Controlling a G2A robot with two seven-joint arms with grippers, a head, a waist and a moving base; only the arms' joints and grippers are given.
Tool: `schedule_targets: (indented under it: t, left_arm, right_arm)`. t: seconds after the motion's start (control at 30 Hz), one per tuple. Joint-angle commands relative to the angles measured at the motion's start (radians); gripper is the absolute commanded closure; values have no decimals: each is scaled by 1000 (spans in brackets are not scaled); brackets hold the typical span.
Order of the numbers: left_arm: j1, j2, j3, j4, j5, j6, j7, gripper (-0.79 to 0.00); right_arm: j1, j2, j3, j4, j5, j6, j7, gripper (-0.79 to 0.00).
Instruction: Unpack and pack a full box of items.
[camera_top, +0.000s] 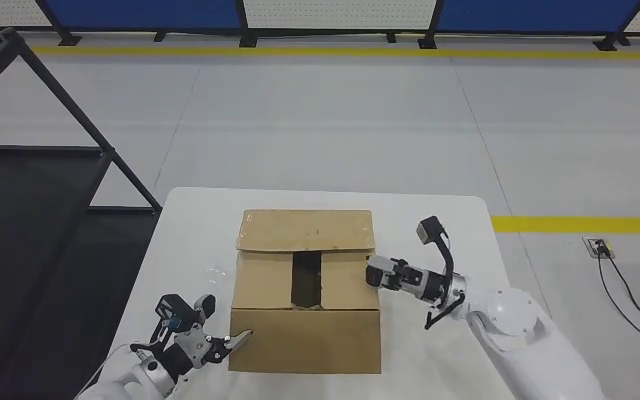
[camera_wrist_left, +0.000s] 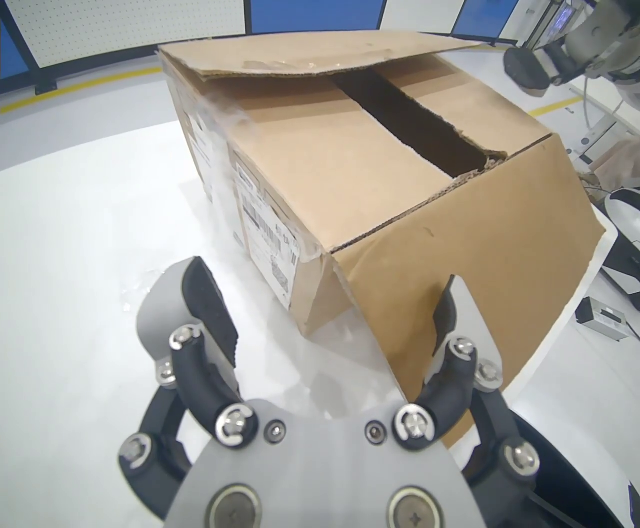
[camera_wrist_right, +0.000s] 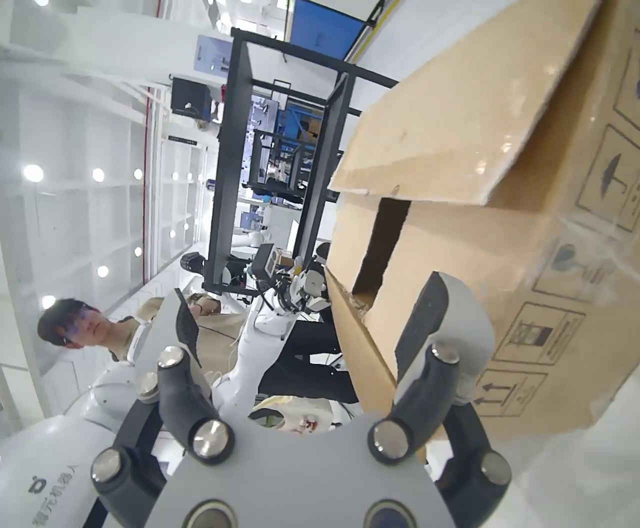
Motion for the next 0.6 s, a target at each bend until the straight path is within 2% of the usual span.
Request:
schedule_targets:
  t: [0.0,0.23,0.33,0.57]
  left_arm:
    - [0,0,0,0,0,0,0,-785]
    - [0,0,0,0,0,0,0,-785]
    - [0,0,0,0,0,0,0,-785]
    - [0,0,0,0,0,0,0,-785]
  right_arm:
    - [36,-12,-29,42,9,5,-16,-785]
    - [117,-49,-94,124,19,-41,-87,-785]
    - [140,-67,-111,134,3,-68,-196,-785]
    - [227,-106,-151,142,-91,-57,-408,-785]
